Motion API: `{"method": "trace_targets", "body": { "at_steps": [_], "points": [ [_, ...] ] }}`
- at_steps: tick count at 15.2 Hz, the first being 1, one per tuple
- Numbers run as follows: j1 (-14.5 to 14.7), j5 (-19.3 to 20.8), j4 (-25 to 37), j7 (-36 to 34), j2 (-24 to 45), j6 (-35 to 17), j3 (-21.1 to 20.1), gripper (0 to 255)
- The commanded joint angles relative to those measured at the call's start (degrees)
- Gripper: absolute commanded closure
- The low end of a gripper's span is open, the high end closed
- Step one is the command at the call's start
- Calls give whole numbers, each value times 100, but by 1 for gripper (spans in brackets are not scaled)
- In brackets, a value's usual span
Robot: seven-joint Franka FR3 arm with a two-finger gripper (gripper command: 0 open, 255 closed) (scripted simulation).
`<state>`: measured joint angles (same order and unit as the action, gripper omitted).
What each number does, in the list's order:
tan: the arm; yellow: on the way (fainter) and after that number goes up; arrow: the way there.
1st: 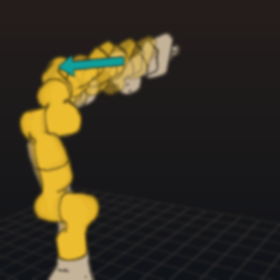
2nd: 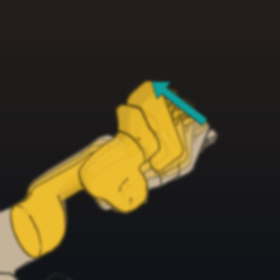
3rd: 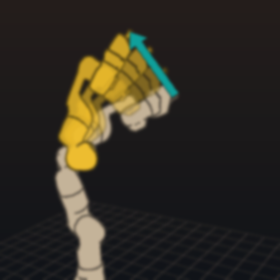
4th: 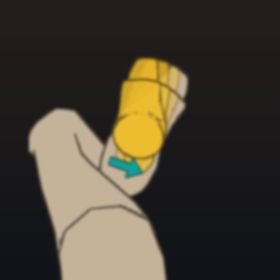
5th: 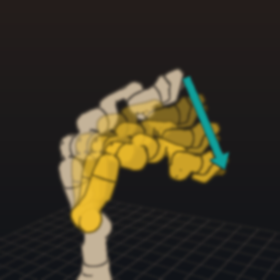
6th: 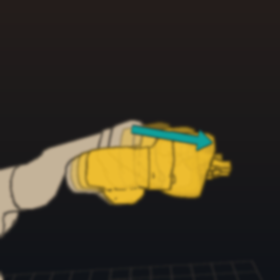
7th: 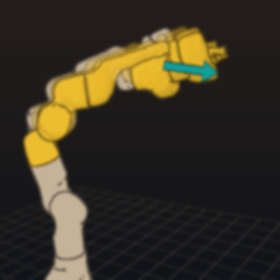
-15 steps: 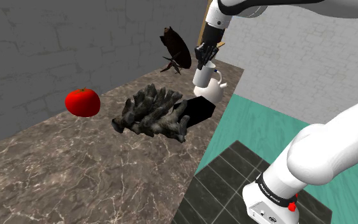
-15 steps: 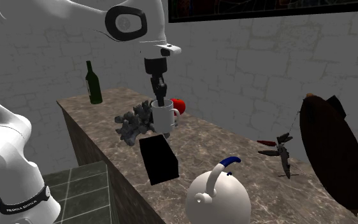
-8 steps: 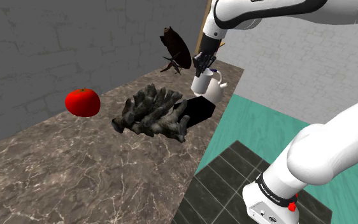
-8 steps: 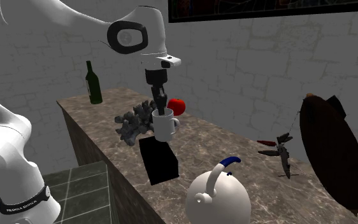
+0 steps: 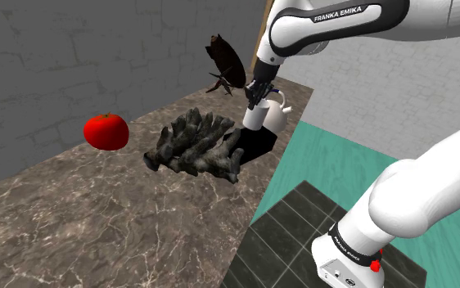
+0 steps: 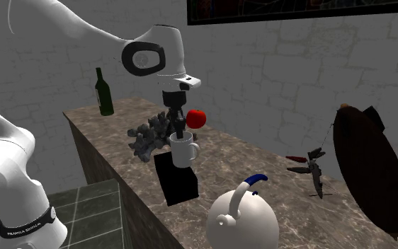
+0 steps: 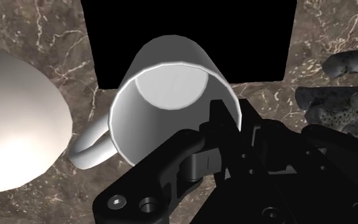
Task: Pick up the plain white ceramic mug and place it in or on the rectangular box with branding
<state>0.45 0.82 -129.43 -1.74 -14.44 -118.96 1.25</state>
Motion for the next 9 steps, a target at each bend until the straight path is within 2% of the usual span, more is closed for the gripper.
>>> {"method": "trace_targets", "body": {
  "at_steps": [1, 9],
  "points": [
    [2, 0, -115, -6, 53, -171, -2, 255],
    [2, 0, -184, -6, 85, -273, -2, 255]
  ]
}}
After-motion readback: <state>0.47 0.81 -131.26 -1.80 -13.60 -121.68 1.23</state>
